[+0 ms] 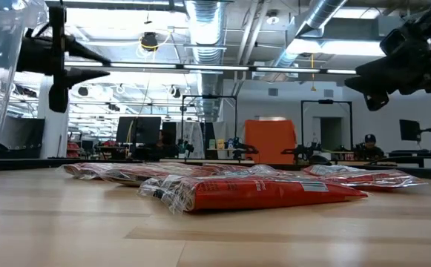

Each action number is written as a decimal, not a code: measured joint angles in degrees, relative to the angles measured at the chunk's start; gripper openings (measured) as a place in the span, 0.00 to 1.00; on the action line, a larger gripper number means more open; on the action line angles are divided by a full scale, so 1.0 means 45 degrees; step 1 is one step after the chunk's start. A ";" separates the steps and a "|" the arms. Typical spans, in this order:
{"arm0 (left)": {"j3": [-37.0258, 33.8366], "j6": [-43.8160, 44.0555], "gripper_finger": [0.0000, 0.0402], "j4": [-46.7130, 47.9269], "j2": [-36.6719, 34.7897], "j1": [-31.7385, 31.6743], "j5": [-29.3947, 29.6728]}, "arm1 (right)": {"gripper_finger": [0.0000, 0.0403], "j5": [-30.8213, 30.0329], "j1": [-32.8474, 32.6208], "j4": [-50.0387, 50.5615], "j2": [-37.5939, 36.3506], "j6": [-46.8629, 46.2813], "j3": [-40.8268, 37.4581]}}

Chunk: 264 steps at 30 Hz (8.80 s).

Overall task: Sort popcorn bags into baskets
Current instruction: Put the red popcorn bag into the transparent bin

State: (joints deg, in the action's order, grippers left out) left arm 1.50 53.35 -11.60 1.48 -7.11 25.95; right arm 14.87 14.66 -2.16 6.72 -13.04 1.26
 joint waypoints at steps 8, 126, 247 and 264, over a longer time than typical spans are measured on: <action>0.0000 0.0495 0.42 -0.1415 0.0005 0.0005 0.0977 | 0.44 -0.0650 0.0000 -0.0038 0.0000 -0.1809 -0.0005; 0.4367 0.0794 0.04 0.4061 1.5522 -0.1147 -0.5776 | 0.79 -0.3929 -0.2152 0.7062 1.6262 -0.1005 1.1302; 1.3452 -0.0189 0.47 1.3286 1.6440 0.9168 -0.9137 | 0.79 -0.3982 -0.1389 0.5932 1.6276 0.0218 1.1302; 1.4785 -0.2871 0.50 1.3563 1.5347 0.3330 -0.3475 | 0.79 -0.3977 -0.1320 0.5789 1.6276 0.0045 1.1302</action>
State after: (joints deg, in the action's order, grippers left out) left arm 68.03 40.43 49.43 70.54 7.87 10.31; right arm -3.03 8.71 23.89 79.96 -12.83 52.12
